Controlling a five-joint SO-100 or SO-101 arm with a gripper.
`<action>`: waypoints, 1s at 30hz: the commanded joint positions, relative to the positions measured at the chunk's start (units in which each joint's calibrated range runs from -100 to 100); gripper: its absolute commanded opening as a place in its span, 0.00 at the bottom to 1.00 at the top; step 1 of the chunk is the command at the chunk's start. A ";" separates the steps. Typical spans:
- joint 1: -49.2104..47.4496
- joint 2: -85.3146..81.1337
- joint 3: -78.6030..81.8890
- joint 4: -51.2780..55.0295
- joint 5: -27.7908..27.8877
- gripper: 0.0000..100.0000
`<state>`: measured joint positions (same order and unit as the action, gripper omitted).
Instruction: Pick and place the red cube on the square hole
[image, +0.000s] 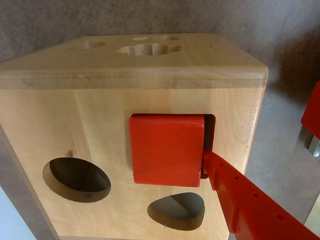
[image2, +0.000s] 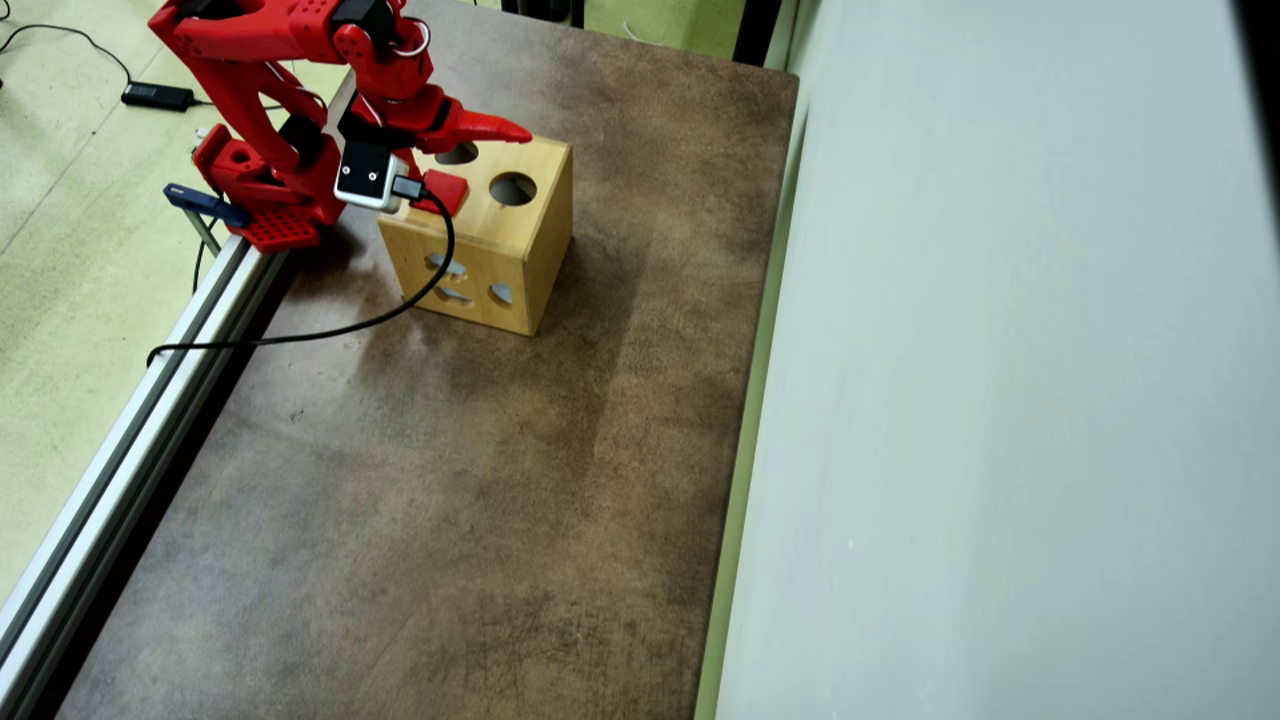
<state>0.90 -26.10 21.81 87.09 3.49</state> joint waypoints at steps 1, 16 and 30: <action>-0.45 -0.35 -0.61 -2.37 0.29 0.83; -0.68 -12.16 -1.86 6.24 2.88 0.83; -0.68 -29.48 -1.86 6.32 2.93 0.83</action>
<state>0.54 -52.71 21.63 93.30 5.89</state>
